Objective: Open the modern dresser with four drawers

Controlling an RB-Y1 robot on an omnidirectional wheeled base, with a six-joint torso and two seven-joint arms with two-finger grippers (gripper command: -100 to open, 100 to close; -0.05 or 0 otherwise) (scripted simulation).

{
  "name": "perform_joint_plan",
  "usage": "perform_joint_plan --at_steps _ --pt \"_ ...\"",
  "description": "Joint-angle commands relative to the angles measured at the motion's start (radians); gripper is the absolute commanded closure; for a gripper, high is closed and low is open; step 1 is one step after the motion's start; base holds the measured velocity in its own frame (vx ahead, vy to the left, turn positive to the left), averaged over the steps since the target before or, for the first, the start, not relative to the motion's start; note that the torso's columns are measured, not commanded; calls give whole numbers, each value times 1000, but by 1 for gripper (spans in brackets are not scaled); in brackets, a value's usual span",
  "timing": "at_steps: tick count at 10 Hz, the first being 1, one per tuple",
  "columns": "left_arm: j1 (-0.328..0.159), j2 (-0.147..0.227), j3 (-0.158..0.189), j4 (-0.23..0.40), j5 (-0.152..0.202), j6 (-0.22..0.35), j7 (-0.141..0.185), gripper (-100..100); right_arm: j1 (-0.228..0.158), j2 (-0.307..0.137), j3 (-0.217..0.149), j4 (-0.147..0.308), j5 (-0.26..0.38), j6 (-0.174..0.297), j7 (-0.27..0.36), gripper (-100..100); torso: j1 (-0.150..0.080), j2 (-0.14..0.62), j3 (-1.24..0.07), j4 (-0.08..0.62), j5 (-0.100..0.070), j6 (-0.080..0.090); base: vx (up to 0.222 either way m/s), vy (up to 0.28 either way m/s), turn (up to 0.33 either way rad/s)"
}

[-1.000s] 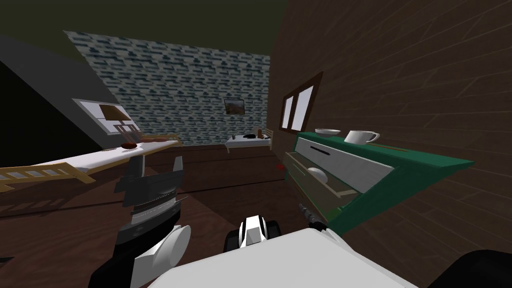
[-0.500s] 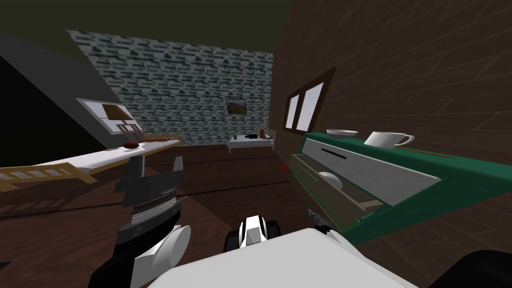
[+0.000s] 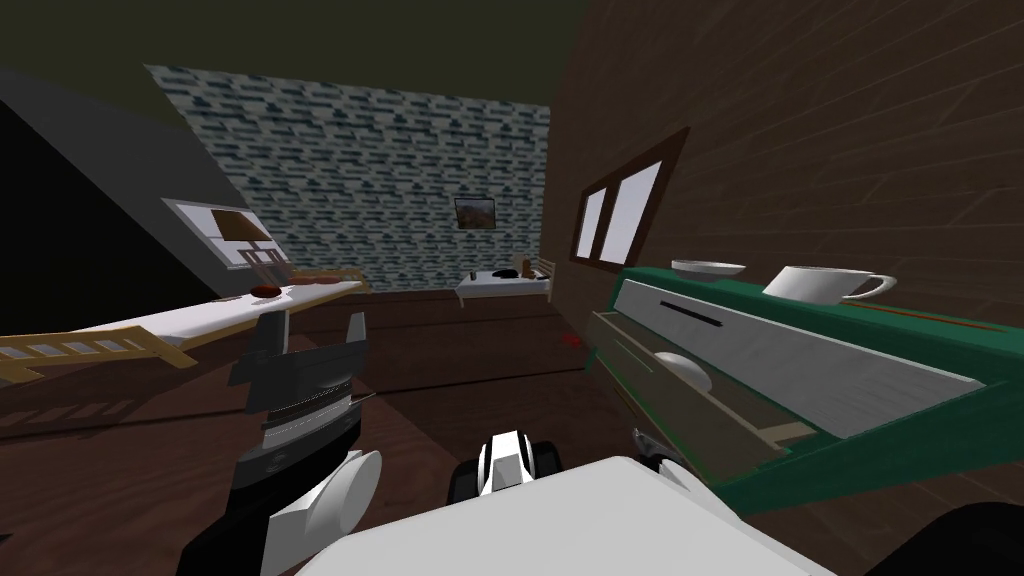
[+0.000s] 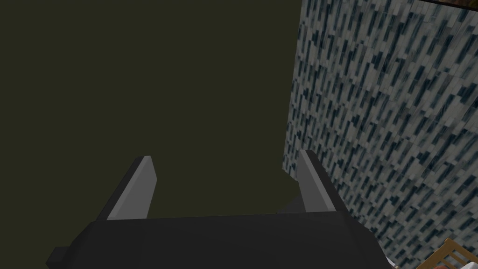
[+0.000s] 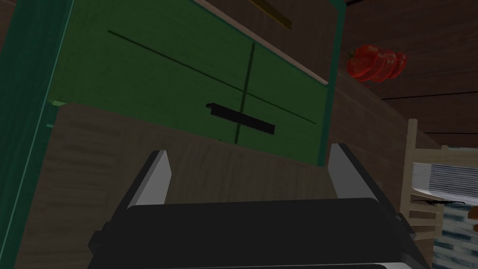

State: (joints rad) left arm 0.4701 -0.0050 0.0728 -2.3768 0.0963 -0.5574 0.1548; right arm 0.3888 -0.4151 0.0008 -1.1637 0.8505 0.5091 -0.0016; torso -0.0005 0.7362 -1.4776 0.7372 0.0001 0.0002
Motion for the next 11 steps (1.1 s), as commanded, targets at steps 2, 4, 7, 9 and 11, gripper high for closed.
perform_joint_plan --at_steps 2,4,7,9,11 --pt "0 0 0 0 0 0 0 0 -26 -32 -15 82 54 89 19 -100 1 3 3 1 0 0 130 70 16" --pt "0 0 0 0 0 0 0 0 -42 -47 -22 125 80 126 26 -100 -1 -2 -1 0 0 0 185 61 31" --pt "0 0 0 0 0 0 0 0 -73 -78 -36 197 128 195 40 -100 0 6 4 2 0 0 107 67 20" --pt "0 0 0 0 0 0 0 0 -88 -93 -43 230 150 227 47 -100 0 -1 0 0 0 0 149 57 23" --pt "0 0 0 0 0 0 0 0 -114 -125 -56 287 191 284 58 -100 1 2 1 1 0 0 128 58 27"
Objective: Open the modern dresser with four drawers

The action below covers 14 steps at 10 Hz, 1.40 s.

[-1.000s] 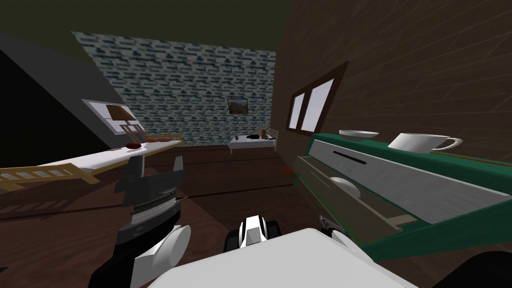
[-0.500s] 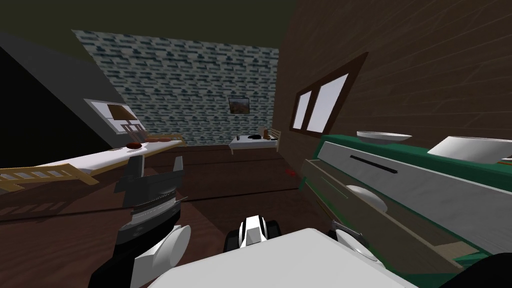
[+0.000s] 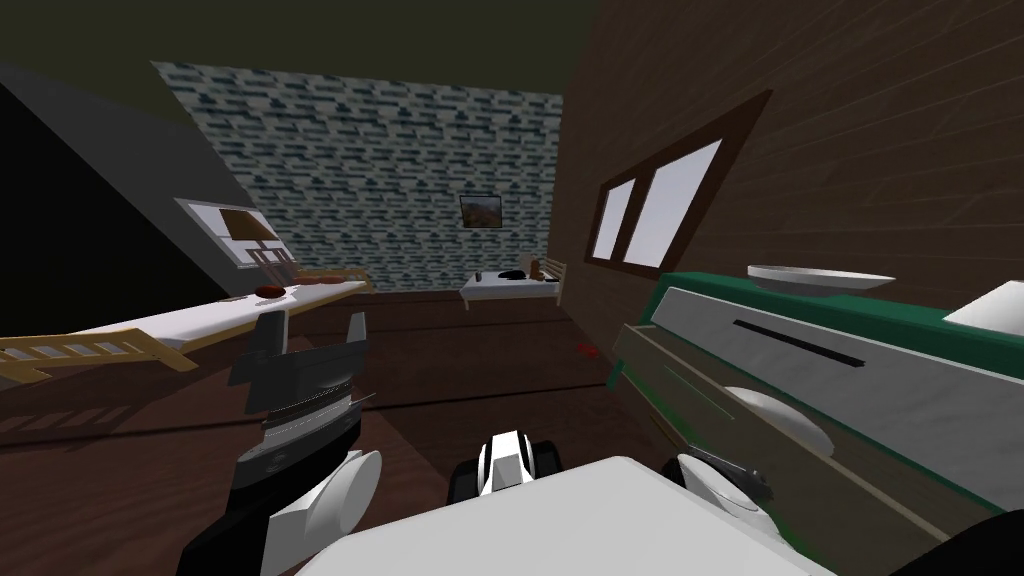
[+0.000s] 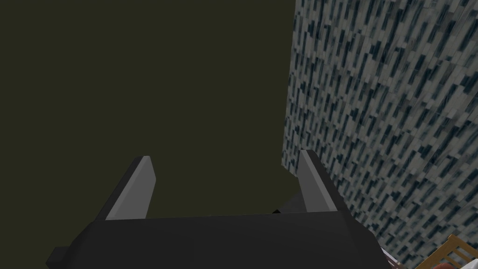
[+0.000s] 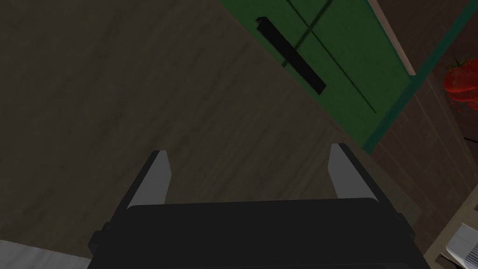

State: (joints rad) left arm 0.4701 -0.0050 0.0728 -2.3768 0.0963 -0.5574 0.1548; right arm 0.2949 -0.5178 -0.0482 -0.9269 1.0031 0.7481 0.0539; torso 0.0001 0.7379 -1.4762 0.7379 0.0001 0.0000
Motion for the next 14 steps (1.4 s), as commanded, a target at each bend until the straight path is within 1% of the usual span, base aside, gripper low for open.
perform_joint_plan --at_steps 1,5,6,7,8,9,10,11,12,14 --pt "0 0 0 0 0 0 0 0 -32 -37 -12 76 56 70 8 -100 0 0 0 0 0 0 174 61 32" --pt "0 0 0 0 0 0 0 0 -67 -95 -30 155 118 155 24 -100 -1 3 2 1 0 0 154 67 22" --pt "0 0 0 0 0 0 0 0 -73 -80 -25 147 109 143 23 -100 -1 3 2 1 0 0 59 29 8" --pt "0 0 0 0 0 0 0 0 -75 -82 -25 150 110 149 25 -100 -2 5 3 1 -1 0 13 6 0" --pt "0 0 0 0 0 0 0 0 -76 -114 -36 154 86 118 44 -100 -2 5 3 1 -1 0 5 49 -25" --pt "0 0 0 0 0 0 0 0 -77 -130 -42 156 75 103 53 -100 1 3 2 1 0 0 8 89 -33" --pt "0 0 0 0 0 0 0 0 -78 -163 -53 160 51 74 72 -100 3 1 1 0 1 0 11 116 -41" --pt "0 0 0 0 0 0 0 0 -78 -163 -53 160 51 74 72 -100 4 0 0 0 1 0 7 102 -20" --pt "0 0 0 0 0 0 0 0 -80 -196 -65 165 27 44 91 -100 1 -1 0 0 0 0 7 101 -19" --pt "0 0 0 0 0 0 0 0 -81 -228 -76 169 3 14 110 -100 -2 0 0 0 -1 0 14 81 -28"
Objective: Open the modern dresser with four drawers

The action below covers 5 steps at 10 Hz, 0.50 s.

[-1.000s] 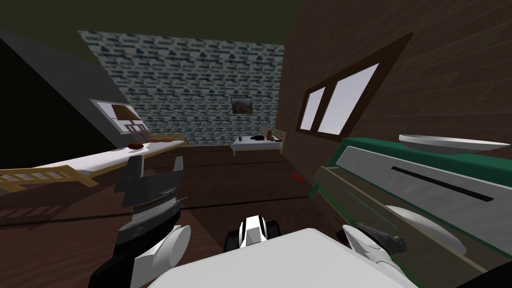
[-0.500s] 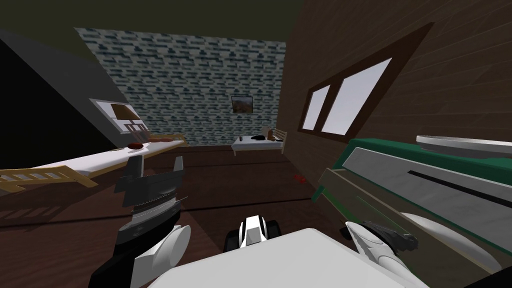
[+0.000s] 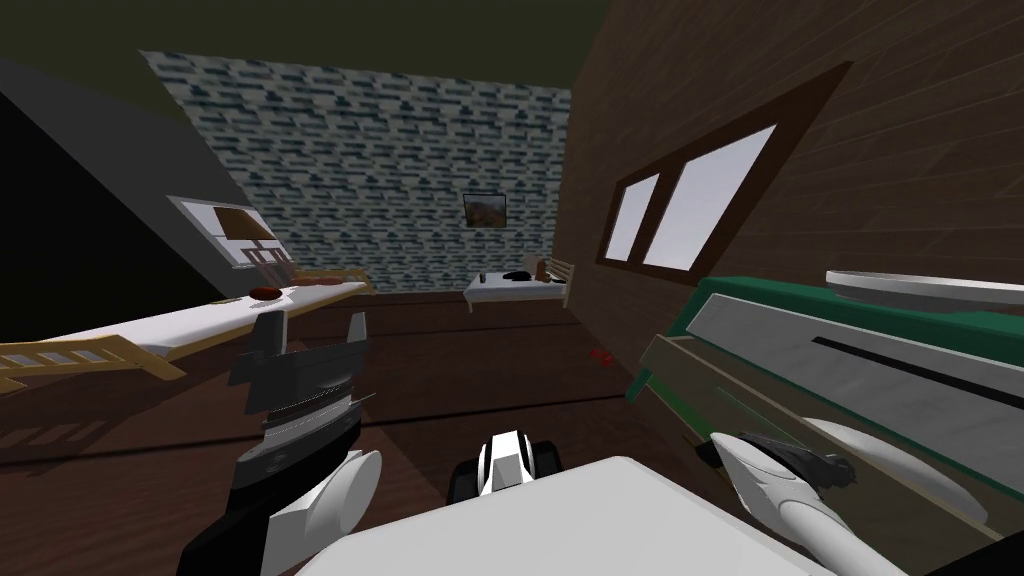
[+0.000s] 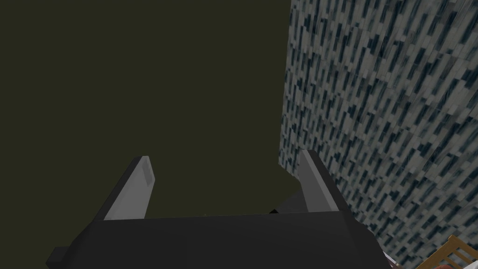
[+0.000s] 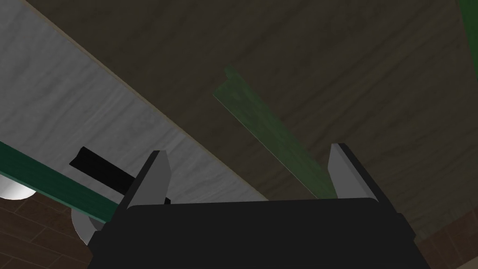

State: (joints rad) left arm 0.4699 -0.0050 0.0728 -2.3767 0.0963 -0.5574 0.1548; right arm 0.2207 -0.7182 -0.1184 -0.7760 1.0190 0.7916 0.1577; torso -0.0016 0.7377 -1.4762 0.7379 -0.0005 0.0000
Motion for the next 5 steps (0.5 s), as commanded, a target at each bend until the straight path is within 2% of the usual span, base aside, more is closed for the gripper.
perform_joint_plan --at_steps 1,2,5 --pt "0 0 0 0 0 0 0 0 -6 -22 -4 17 -8 -21 4 -100 0 0 0 0 0 0 7 35 -7" --pt "0 0 0 0 0 0 0 0 -6 -24 -5 20 -9 -27 3 0 -1 1 0 0 0 0 2 8 1" --pt "0 0 0 0 0 0 0 0 -6 -24 -5 20 -9 -27 3 0 1 1 0 0 0 0 0 0 0"
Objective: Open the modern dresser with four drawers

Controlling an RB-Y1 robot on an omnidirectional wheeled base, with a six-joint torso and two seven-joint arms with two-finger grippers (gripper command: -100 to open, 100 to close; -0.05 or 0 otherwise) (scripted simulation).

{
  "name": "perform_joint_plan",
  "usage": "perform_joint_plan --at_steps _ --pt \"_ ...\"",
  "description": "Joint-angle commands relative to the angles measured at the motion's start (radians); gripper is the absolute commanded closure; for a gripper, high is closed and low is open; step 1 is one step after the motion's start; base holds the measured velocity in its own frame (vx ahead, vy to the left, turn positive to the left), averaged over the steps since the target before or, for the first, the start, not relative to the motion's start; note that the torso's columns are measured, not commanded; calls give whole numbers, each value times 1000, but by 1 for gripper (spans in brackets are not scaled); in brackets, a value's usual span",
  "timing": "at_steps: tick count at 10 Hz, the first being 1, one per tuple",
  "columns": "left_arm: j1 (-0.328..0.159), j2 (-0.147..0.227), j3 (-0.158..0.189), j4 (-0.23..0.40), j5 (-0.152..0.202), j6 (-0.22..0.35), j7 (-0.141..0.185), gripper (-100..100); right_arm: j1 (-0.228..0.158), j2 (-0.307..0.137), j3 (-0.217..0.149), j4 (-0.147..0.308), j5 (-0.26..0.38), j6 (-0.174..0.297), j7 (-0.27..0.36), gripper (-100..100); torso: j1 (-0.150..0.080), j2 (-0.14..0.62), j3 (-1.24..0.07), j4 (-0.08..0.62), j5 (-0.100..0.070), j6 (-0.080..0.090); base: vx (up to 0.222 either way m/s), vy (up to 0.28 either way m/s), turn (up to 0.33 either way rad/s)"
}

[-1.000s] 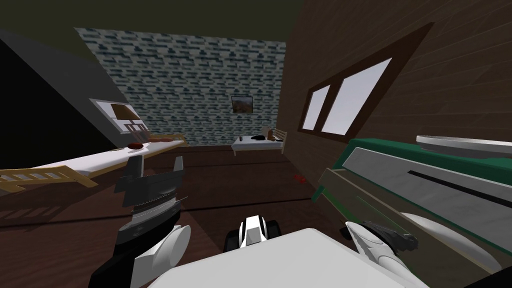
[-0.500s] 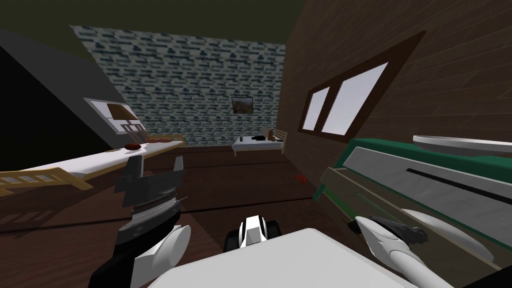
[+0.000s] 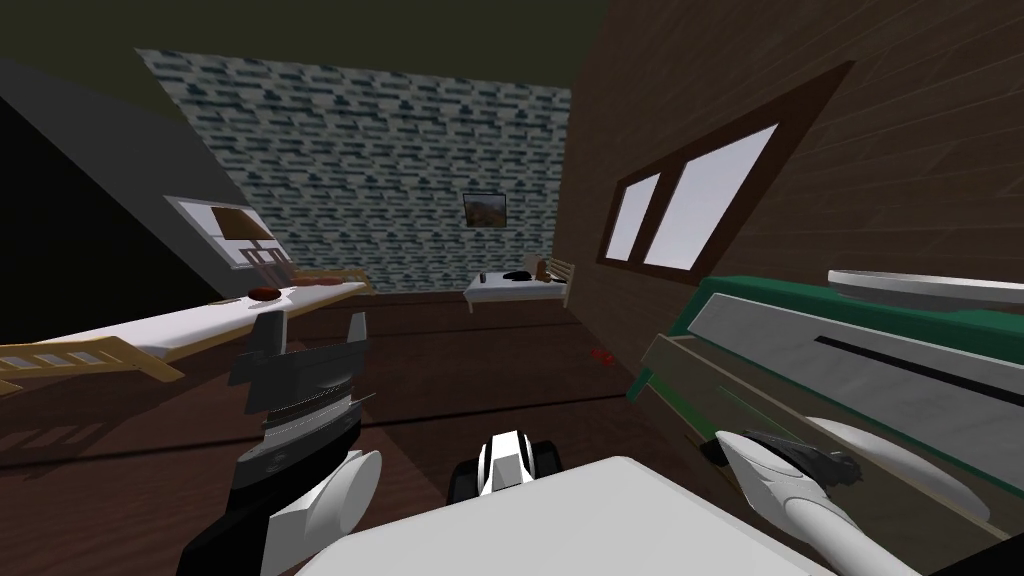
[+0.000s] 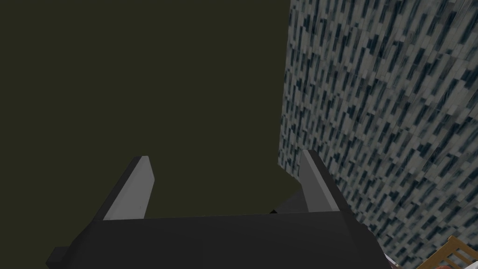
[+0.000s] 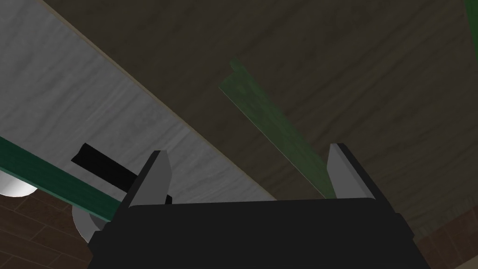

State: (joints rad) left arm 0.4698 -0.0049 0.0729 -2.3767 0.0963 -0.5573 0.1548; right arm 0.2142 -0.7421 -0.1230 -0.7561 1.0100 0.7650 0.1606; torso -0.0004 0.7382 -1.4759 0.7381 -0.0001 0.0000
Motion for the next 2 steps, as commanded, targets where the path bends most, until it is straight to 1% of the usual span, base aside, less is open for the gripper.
perform_joint_plan --at_steps 1,2 --pt "0 0 0 0 0 0 0 0 0 0 0 0 0 0 0 0 1 0 0 0 0 0 0 0 0" --pt "0 0 0 0 0 0 0 0 0 0 0 0 0 0 0 0 1 0 0 0 0 0 0 0 0"
